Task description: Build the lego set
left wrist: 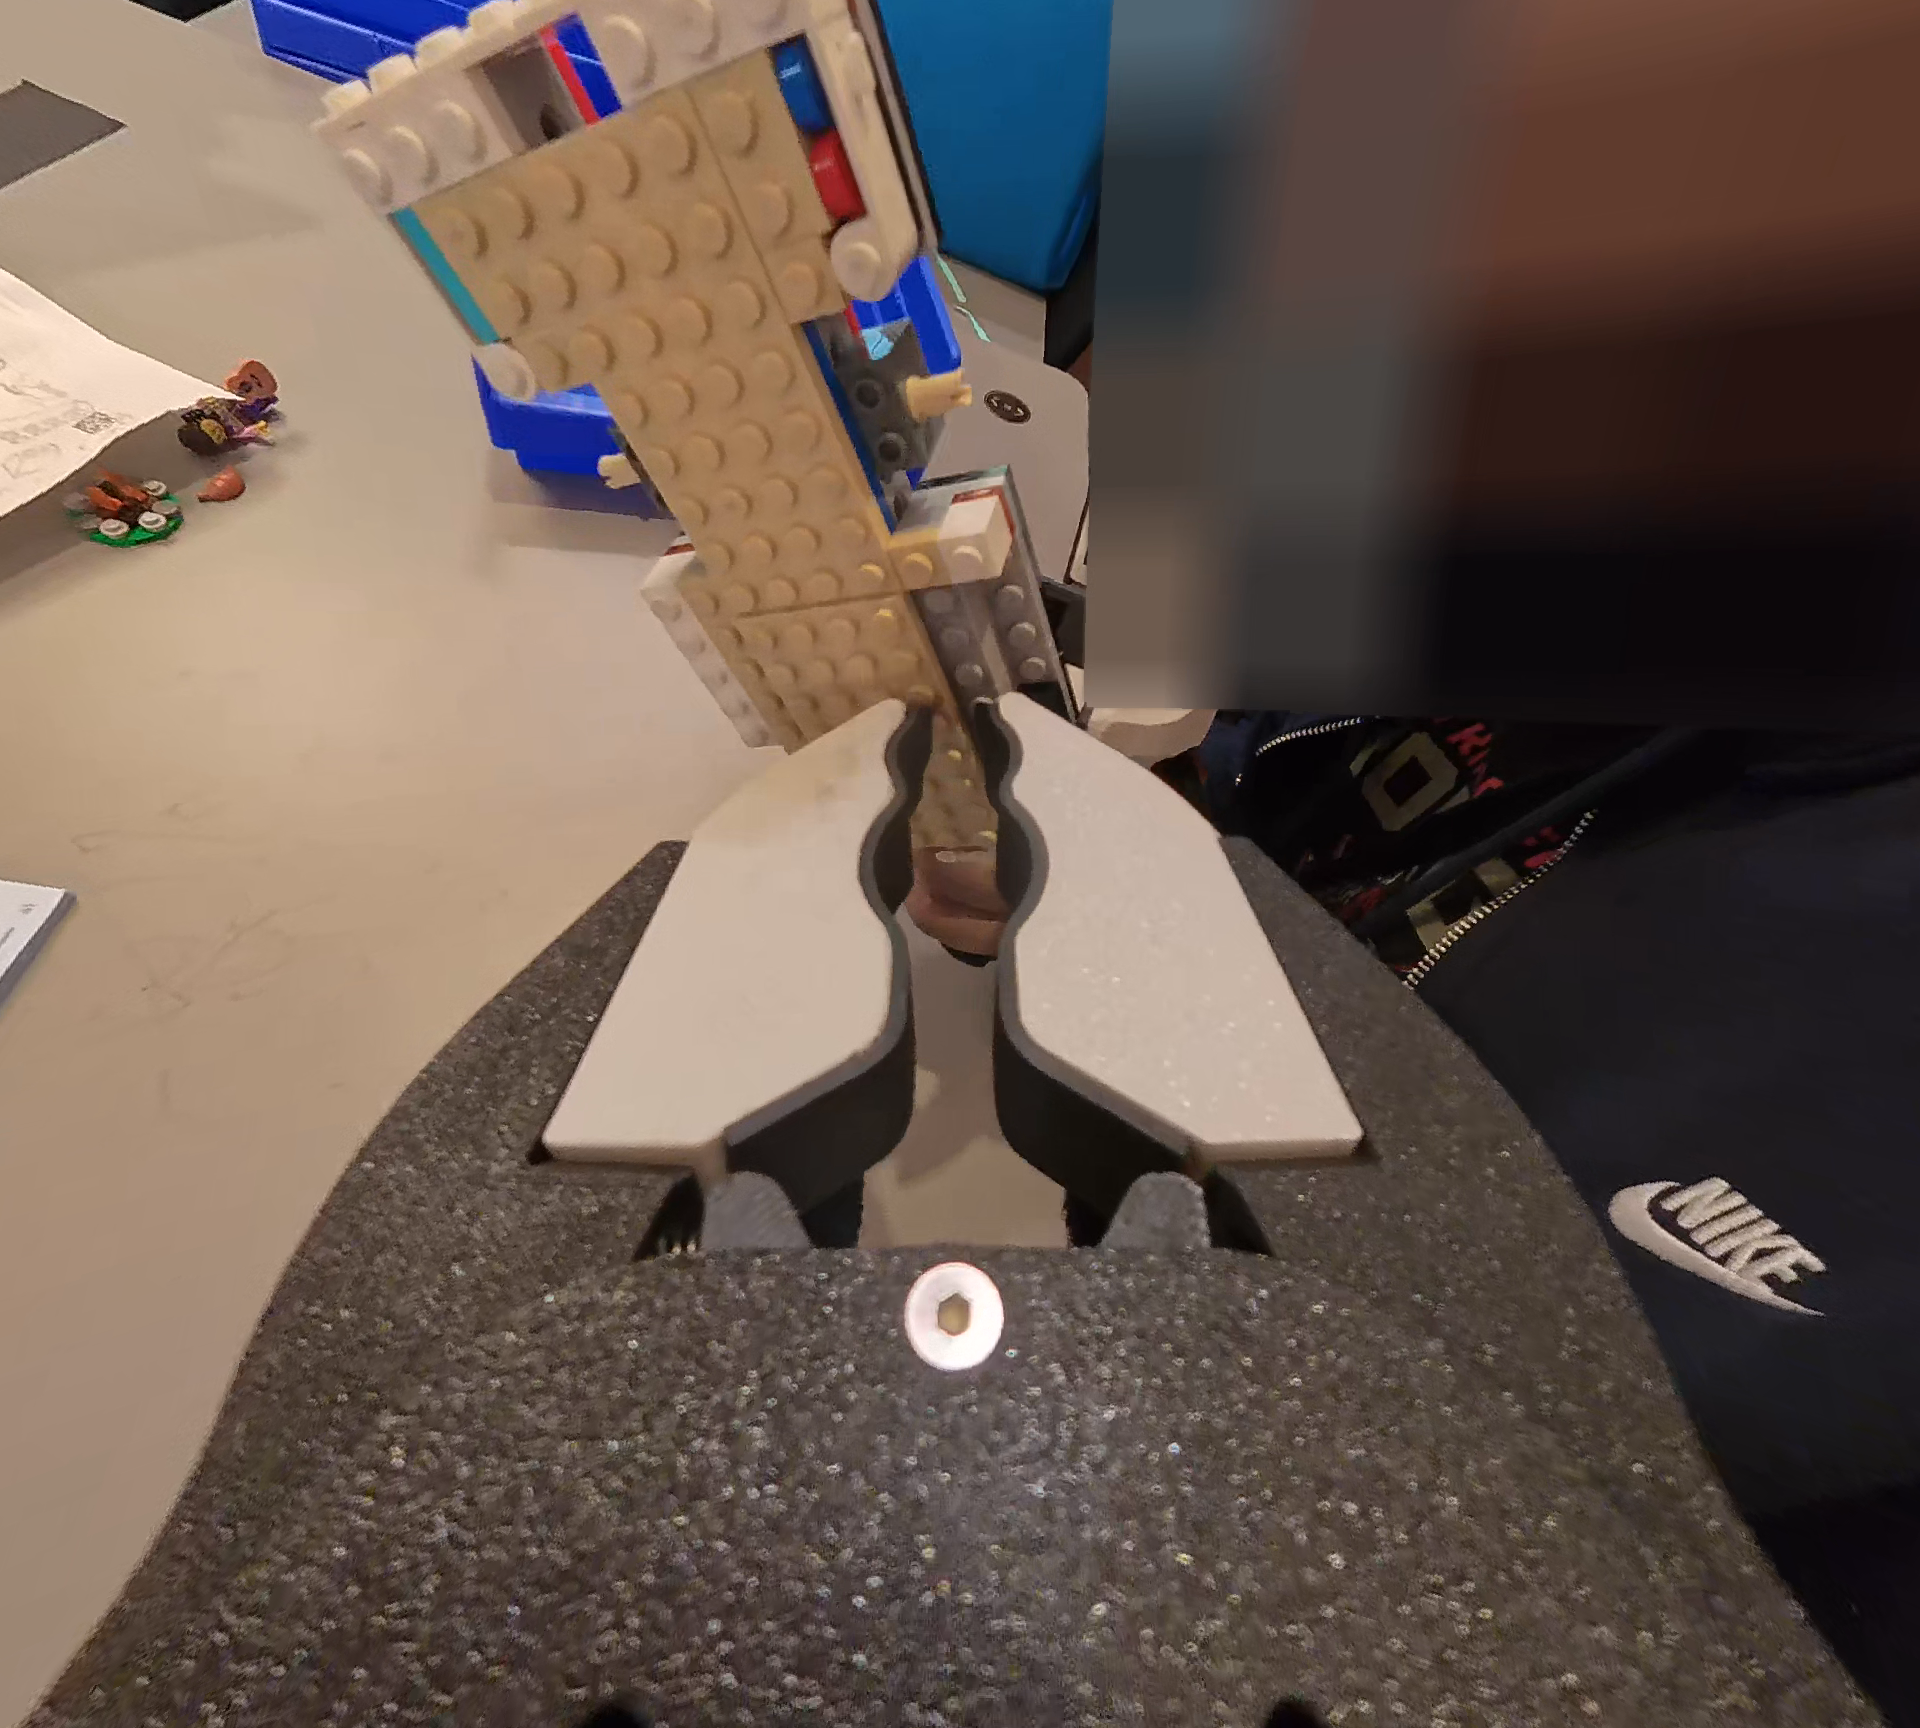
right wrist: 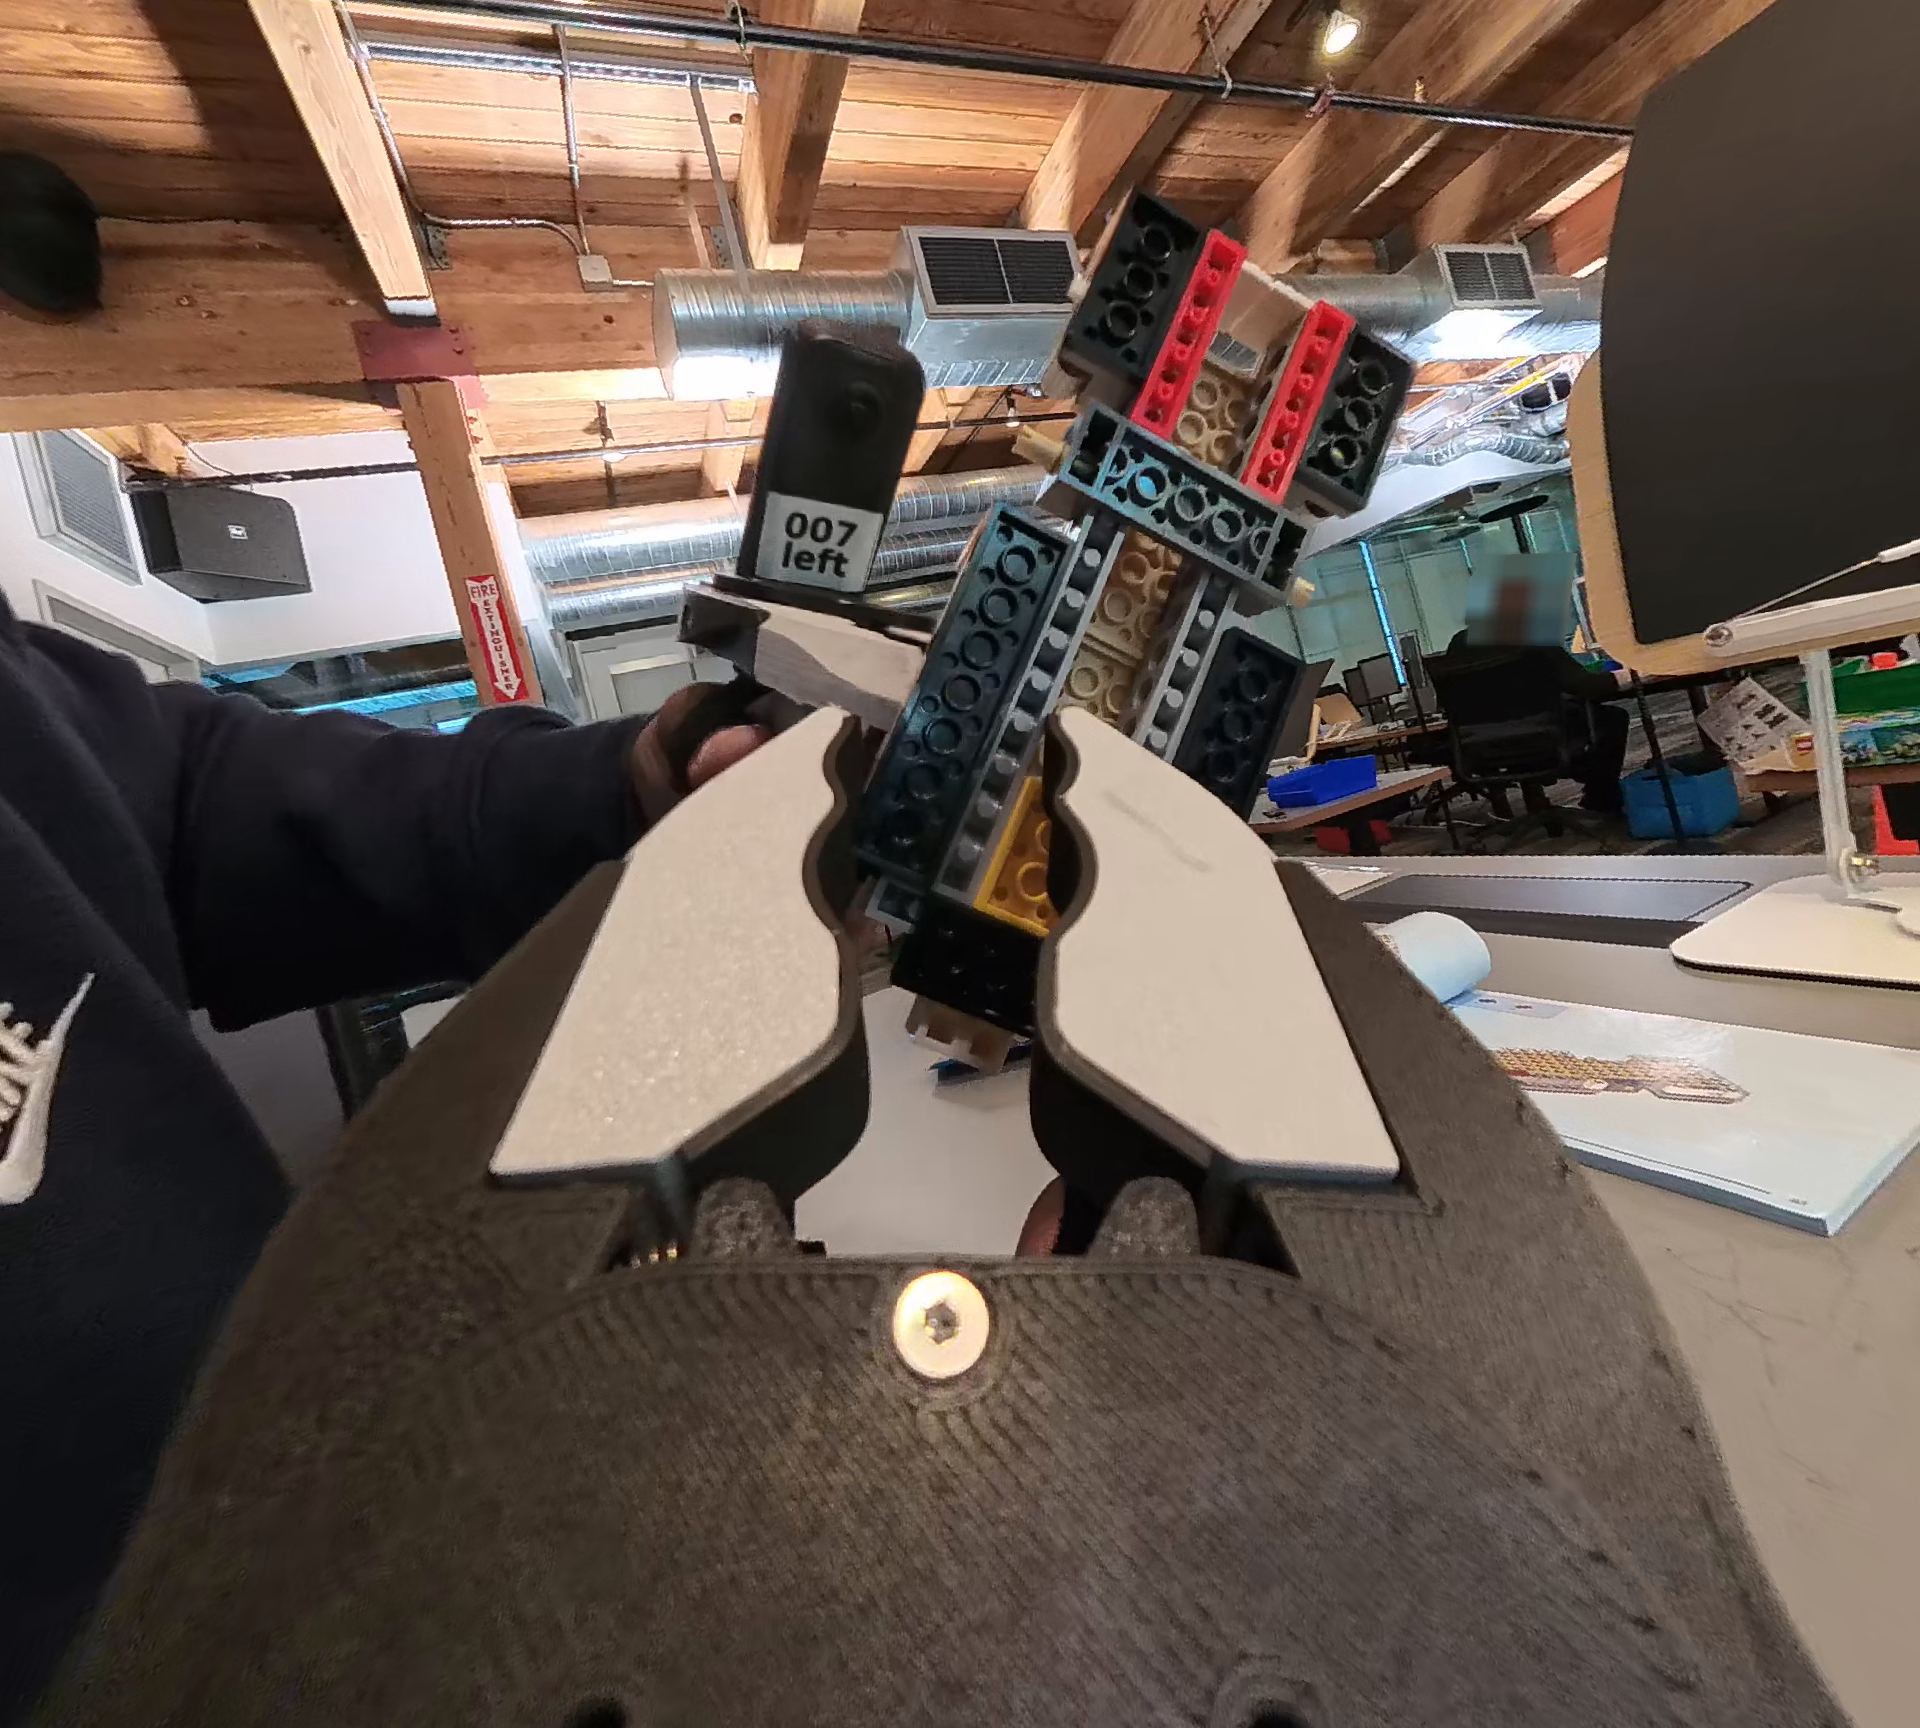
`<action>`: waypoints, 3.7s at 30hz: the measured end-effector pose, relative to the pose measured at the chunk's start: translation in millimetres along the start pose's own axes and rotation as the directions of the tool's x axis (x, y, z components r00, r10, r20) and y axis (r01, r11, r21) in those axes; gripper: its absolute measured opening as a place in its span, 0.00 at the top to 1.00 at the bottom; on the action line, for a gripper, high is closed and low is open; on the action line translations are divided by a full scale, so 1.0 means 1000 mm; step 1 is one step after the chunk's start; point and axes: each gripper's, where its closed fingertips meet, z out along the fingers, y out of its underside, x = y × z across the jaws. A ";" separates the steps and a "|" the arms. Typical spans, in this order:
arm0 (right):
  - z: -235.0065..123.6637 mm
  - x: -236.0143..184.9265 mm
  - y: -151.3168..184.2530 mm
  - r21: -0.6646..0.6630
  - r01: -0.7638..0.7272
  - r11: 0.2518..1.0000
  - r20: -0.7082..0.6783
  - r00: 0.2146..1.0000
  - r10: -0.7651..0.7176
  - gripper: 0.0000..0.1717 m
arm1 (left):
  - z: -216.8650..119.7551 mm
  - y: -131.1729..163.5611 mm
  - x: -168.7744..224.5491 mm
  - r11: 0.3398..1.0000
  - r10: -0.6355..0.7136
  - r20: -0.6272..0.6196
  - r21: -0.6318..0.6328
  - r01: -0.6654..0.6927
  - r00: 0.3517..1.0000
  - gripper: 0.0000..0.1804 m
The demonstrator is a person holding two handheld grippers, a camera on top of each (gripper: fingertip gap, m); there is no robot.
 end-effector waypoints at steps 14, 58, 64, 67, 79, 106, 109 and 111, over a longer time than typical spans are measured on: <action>0.000 0.004 0.000 0.007 0.002 1.000 -0.035 0.999 -0.001 0.80 | 0.007 0.006 0.002 1.000 -0.011 -0.004 0.003 0.011 1.000 0.99; -0.011 0.055 0.010 0.176 -0.890 0.421 0.276 0.455 0.847 0.85 | 0.009 -0.009 -0.033 0.980 0.024 0.349 -0.195 0.047 0.937 0.89; -0.010 0.054 0.011 0.169 -0.891 0.421 0.271 0.453 0.850 0.85 | -0.024 0.012 -0.064 0.954 -0.290 0.437 0.069 0.290 0.851 0.69; -0.009 0.053 0.014 0.161 -0.893 0.420 0.268 0.450 0.852 0.85 | -0.011 0.025 -0.061 0.856 -0.512 0.225 0.215 0.470 0.829 0.66; -0.005 0.049 0.024 0.139 -0.884 0.446 0.224 0.466 0.856 0.86 | 0.013 0.022 -0.053 0.770 -0.578 -0.088 0.270 0.578 0.811 0.81; 0.001 0.046 0.037 0.023 -0.798 0.602 0.036 0.603 0.797 0.83 | -0.006 0.023 -0.053 0.570 -0.643 -0.333 0.393 0.721 0.690 0.87; 0.001 0.049 0.040 0.013 -0.803 0.595 0.015 0.596 0.803 0.84 | -0.006 0.025 -0.055 0.539 -0.664 -0.331 0.410 0.736 0.671 0.87; 0.001 0.051 0.042 0.010 -0.810 0.586 0.003 0.586 0.810 0.85 | -0.006 0.026 -0.056 0.517 -0.681 -0.330 0.417 0.748 0.654 0.87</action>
